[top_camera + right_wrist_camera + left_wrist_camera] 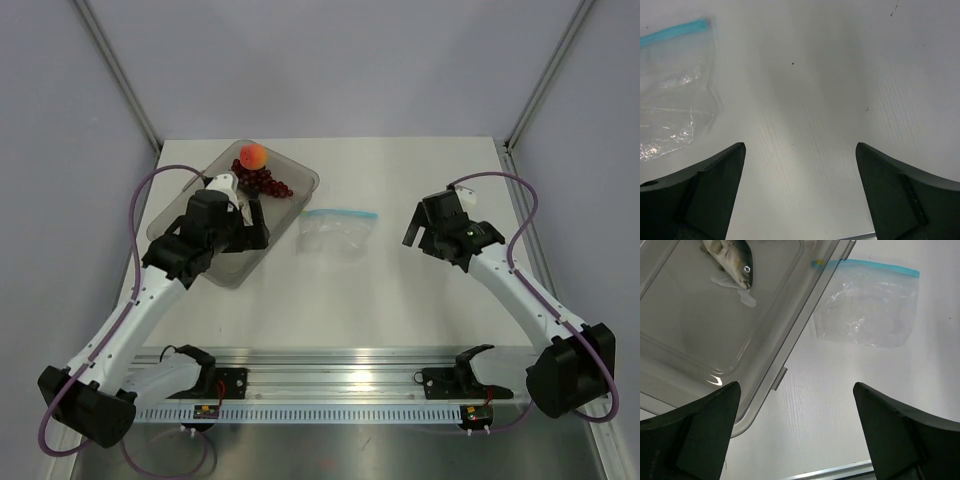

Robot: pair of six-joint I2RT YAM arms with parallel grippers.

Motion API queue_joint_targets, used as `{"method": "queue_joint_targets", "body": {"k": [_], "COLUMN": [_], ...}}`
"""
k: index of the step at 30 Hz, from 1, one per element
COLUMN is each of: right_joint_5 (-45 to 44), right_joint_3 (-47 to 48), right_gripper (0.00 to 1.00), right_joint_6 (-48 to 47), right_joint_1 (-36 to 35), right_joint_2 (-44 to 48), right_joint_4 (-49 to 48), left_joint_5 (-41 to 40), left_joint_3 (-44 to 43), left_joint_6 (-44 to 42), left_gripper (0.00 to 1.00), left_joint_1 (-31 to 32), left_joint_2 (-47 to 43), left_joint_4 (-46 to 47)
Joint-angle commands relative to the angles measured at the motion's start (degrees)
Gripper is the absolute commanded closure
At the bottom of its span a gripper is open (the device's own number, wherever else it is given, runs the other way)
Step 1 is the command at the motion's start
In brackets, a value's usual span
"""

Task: Place the food in the zip-top bag and seal the zipper
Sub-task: Pick up the zipper food storage bag at the center of the board.

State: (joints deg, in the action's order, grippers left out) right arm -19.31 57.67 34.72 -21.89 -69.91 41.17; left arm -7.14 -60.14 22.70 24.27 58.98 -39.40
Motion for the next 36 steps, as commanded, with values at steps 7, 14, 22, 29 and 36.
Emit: {"method": "queue_joint_targets", "body": {"k": [7,14,22,29,36], "right_joint_5": [1.9,3.4,3.7,3.8,4.3], "right_joint_3": [-2.7,-4.9,-9.0,-9.8,-10.0], "right_gripper": [0.01,0.01,0.01,0.01,0.01], "right_joint_6": [1.0,3.1,4.5,4.7,5.0], "right_joint_1": [-0.3,-0.3,-0.3,-0.3,-0.3], "right_joint_2": [5.0,8.6,16.6,20.4,22.1], "right_joint_4": [-3.6,-3.6,-1.4,1.5,2.9], "left_joint_5": [1.3,1.3,-4.0,-12.2,-16.4], "left_joint_3": [-5.4,-10.2,-23.4,-35.5,-37.6], "left_joint_6": [0.7,3.4,5.1,6.3,7.3], "left_gripper": [0.01,0.02,0.11,0.11,0.2], "left_joint_1": [6.7,15.9,18.4,19.9,21.3], "left_joint_2": [6.0,17.5,35.5,51.2,60.1], "left_joint_4": [0.0,2.3,1.7,-3.4,-5.2]}}
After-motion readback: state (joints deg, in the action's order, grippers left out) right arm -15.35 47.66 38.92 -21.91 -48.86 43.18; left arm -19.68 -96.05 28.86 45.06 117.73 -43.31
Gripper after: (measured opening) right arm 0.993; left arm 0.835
